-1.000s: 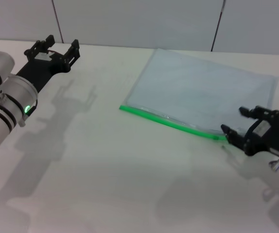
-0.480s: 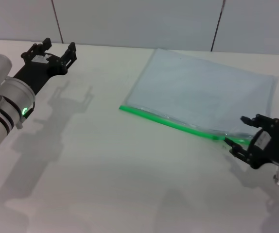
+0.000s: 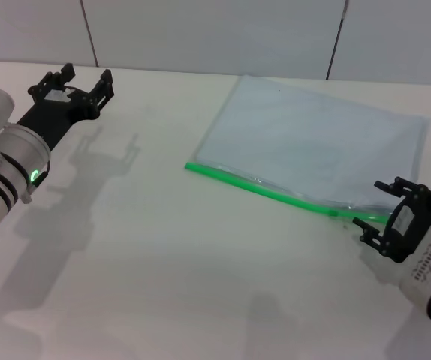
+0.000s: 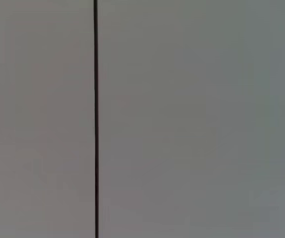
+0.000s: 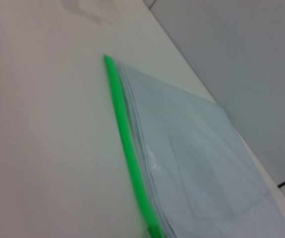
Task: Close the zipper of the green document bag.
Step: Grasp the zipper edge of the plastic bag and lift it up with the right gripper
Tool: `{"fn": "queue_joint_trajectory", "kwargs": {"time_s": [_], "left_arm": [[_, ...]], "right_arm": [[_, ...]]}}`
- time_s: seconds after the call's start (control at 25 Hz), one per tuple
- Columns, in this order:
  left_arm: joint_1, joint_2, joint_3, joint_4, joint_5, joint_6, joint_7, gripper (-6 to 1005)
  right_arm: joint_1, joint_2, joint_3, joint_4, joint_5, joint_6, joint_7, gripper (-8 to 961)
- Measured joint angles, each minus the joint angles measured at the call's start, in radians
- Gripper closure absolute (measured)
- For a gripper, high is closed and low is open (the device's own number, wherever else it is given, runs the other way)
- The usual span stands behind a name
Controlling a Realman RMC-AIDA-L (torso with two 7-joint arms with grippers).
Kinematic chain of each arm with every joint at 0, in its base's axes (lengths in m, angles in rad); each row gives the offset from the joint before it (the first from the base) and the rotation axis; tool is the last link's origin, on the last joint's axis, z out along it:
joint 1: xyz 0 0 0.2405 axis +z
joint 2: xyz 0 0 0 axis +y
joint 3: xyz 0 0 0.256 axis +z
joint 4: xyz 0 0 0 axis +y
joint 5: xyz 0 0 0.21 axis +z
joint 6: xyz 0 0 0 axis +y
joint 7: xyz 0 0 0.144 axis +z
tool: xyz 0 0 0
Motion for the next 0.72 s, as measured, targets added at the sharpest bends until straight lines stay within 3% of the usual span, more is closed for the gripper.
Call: {"fn": "queue_joint_trajectory", "kwargs": {"time_s": [0.08, 0.36, 0.72], "left_arm": [[0.000, 0.000, 0.000, 0.000, 0.000, 0.001, 0.000, 295], [0.000, 0.000, 0.000, 0.000, -0.002, 0.001, 0.000, 295], [0.001, 0.002, -0.002, 0.000, -0.002, 0.001, 0.000, 295]], "right_arm": [[-0.003, 0.009, 0.012, 0.002, 0.000, -0.012, -0.023, 304], [0.002, 0.011, 0.006, 0.029, -0.065, -0.008, -0.036, 307], [0.002, 0.015, 0.014, 0.063, -0.142, 0.093, -0.032, 310]]}}
